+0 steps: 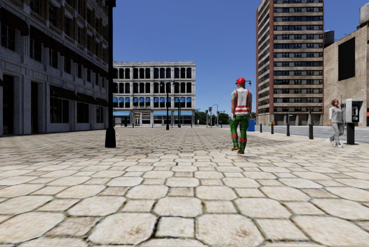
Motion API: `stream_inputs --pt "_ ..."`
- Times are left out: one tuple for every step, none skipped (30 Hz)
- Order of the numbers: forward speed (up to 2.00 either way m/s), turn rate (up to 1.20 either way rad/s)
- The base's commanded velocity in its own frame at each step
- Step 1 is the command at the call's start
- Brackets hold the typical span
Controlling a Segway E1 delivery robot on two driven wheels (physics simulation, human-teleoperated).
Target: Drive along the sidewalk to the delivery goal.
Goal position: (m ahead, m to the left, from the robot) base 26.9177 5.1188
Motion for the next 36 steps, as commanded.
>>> stream_inputs --pt "2.00 0.00" --pt "2.00 0.00" --pt "2.00 0.00" --pt "2.00 0.00" --pt "2.00 0.00" --pt "2.00 0.00" --pt "2.00 0.00" --pt "2.00 0.00" --pt "2.00 0.00" --pt "2.00 0.00" --pt "2.00 0.00" --pt "2.00 0.00" --pt "2.00 0.00" --pt "2.00 0.00" --pt "2.00 0.00" --pt "2.00 0.00" --pt "2.00 0.00" --pt "2.00 0.00" --pt "2.00 0.00" --pt "2.00 0.00" --pt "2.00 0.00" --pt "2.00 0.00" --pt "2.00 0.00" --pt "2.00 0.00" --pt "2.00 0.00" --pt "2.00 0.00" --pt "2.00 0.00" --pt "2.00 0.00" --pt "2.00 0.00" --pt "2.00 0.06" --pt "2.00 0.06" --pt "2.00 0.17" --pt "2.00 0.29" --pt "2.00 0.35" --pt "2.00 0.35" --pt "2.00 0.39"
